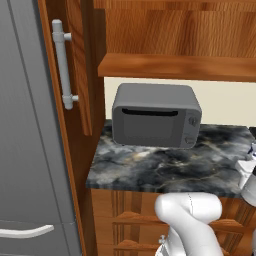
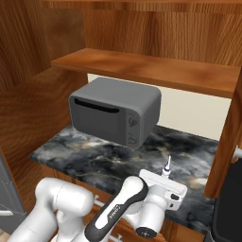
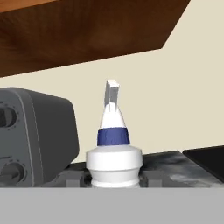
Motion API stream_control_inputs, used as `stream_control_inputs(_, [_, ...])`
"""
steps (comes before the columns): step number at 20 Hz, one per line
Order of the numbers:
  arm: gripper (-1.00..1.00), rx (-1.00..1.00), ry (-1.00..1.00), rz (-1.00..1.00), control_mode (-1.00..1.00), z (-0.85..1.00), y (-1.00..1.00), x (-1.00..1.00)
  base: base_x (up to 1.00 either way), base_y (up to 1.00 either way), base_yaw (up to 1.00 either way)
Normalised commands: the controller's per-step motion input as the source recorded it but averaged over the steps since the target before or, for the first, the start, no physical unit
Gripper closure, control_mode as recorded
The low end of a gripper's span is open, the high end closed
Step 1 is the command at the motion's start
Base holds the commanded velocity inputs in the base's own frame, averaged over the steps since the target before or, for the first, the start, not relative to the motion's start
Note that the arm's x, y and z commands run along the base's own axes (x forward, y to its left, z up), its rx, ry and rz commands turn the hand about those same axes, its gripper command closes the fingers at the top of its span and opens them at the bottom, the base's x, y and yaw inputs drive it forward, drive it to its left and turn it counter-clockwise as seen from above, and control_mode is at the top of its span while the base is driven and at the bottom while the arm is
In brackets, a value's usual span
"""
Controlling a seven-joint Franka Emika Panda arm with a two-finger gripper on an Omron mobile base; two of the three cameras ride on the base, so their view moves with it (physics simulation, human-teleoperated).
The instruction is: Move the cutting board and knife to the sink. Then move spray from the cabinet to the counter.
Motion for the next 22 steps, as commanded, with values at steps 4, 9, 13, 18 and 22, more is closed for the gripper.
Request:
stream_control_inputs(4, [-1.0, 0.0, -0.02, 0.0, -1.0, -0.01, 0.36, 0.12, 0.0, 0.0, 0.0])
stream_control_inputs(9, [-1.0, 0.0, -0.01, 0.0, -1.0, 0.0, 0.12, 0.02, 0.0, 0.0, 0.0])
stream_control_inputs(13, [-1.0, 0.0, 0.0, 0.0, -1.0, 0.0, 0.0, 0.0, 0.0, 0.0, 0.0])
stream_control_inputs(18, [-1.0, 0.01, 0.0, 0.0, -1.0, 0.0, -0.05, 0.0, 0.0, 0.0, 0.0])
stream_control_inputs(22, [-1.0, 0.02, -0.01, 0.0, -1.0, 0.0, -0.12, 0.0, 0.0, 0.0, 0.0])
